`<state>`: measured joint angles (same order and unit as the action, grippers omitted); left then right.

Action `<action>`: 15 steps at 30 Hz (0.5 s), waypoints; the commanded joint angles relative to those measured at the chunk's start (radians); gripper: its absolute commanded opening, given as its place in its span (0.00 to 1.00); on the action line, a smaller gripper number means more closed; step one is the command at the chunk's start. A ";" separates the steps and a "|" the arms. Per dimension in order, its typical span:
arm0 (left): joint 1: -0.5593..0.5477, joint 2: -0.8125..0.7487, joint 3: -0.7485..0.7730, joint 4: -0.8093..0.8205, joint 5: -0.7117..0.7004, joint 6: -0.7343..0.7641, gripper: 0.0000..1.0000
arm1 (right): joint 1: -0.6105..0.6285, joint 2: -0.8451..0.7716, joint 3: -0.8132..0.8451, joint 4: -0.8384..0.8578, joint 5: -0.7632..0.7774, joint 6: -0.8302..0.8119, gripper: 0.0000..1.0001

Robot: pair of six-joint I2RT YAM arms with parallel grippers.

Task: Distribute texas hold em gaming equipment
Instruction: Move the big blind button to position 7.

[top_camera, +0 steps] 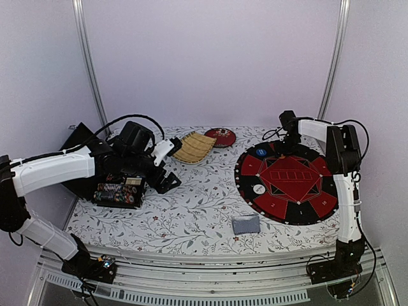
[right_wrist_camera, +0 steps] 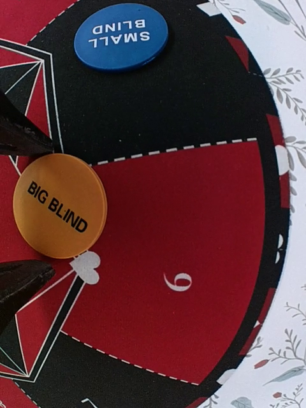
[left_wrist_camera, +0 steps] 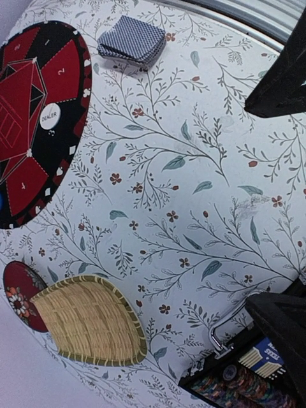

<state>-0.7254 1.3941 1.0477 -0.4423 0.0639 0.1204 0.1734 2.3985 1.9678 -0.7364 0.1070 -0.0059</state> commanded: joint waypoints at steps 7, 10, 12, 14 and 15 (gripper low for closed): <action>0.011 -0.012 0.001 -0.013 -0.004 0.005 0.98 | -0.027 0.077 0.056 -0.073 -0.004 -0.034 0.58; 0.011 -0.010 0.002 -0.013 -0.006 0.005 0.98 | -0.028 0.097 0.068 -0.074 -0.008 -0.037 0.55; 0.011 -0.012 0.000 -0.013 -0.008 0.005 0.98 | -0.028 0.096 0.059 -0.069 -0.013 -0.037 0.53; 0.011 -0.012 0.000 -0.013 -0.009 0.005 0.98 | -0.028 0.092 0.048 -0.061 -0.016 -0.037 0.50; 0.012 -0.011 0.000 -0.013 -0.010 0.004 0.98 | -0.029 0.088 0.044 -0.058 -0.016 -0.037 0.48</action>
<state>-0.7254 1.3941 1.0477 -0.4438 0.0616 0.1204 0.1604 2.4351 2.0335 -0.7708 0.0727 -0.0315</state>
